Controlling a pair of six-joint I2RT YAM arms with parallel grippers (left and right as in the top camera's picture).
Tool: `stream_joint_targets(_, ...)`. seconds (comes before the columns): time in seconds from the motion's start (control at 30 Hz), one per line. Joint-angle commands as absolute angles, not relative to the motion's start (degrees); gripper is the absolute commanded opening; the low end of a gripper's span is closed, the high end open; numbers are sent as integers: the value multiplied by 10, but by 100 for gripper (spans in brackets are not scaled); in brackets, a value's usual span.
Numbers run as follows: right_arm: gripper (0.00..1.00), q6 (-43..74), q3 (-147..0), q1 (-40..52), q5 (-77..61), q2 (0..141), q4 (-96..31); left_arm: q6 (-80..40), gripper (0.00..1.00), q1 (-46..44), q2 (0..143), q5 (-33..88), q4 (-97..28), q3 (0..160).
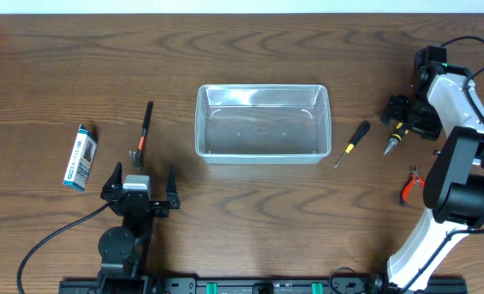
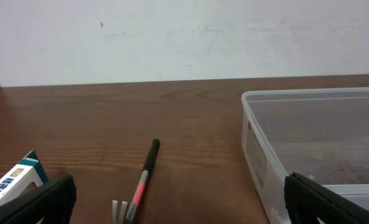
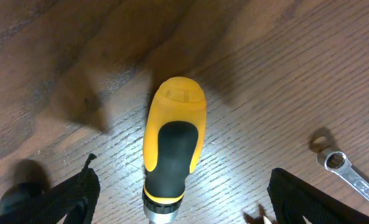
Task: Pack container
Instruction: 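Lower the right gripper and grasp the yellow-black screwdriver handle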
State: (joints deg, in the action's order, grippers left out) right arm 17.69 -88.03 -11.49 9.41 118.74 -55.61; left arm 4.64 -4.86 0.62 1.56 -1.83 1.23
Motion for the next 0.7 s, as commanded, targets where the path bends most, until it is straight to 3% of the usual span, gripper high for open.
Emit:
stream_joint_targets(0.0,88,194,-887,-112,103,1203,-555,44,98,-45,3,11,-40,2)
stream_joint_targets(0.43,92,192,-885,-112,100,1221,-533,44,98,-45,3,11,-40,2)
stream_joint_targets(0.67,84,209,-869,-112,76,1221,-515,44,98,-45,3,11,-40,2)
